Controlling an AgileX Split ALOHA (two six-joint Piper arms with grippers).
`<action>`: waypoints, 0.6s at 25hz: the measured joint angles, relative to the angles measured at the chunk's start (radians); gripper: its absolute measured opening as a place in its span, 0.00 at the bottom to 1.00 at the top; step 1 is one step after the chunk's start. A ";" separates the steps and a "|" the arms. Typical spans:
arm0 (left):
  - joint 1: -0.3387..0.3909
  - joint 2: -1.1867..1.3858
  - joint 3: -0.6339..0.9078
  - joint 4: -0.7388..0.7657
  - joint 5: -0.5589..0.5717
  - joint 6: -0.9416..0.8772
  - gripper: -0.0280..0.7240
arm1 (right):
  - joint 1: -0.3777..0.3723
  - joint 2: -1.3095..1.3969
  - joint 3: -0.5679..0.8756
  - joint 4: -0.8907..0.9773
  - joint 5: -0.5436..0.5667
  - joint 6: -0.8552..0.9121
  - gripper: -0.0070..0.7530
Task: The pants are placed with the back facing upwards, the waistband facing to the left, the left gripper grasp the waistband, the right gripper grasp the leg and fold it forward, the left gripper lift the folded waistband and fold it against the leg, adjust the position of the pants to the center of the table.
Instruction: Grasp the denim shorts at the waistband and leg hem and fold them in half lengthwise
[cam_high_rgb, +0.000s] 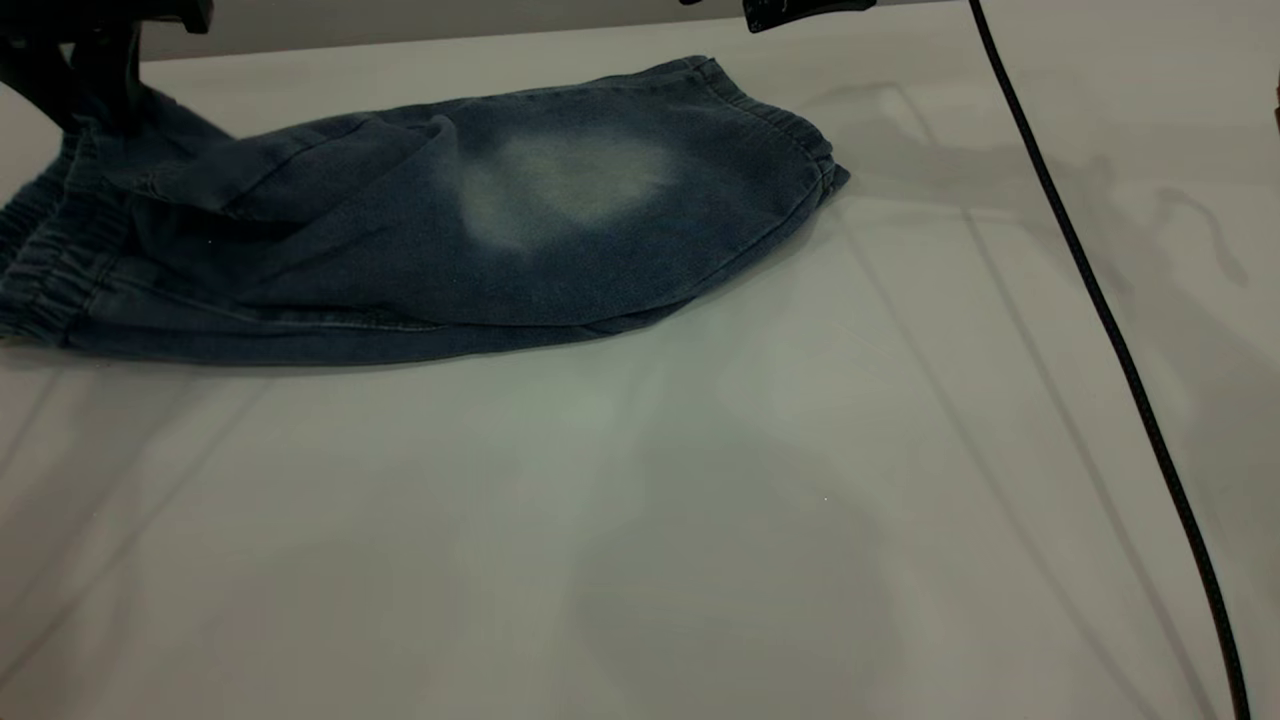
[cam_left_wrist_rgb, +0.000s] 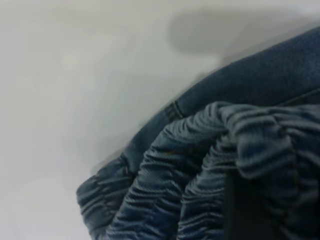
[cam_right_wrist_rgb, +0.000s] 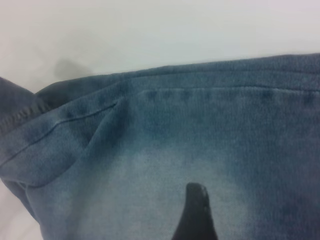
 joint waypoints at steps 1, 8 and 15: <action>0.000 0.000 0.000 0.004 0.000 0.000 0.54 | 0.000 0.000 0.000 0.000 -0.001 0.000 0.65; -0.001 -0.018 -0.014 0.034 0.059 -0.001 0.76 | 0.016 0.000 0.000 -0.005 0.027 0.018 0.65; -0.001 -0.094 -0.097 0.050 0.268 0.028 0.77 | 0.080 -0.003 -0.017 -0.115 0.057 0.104 0.65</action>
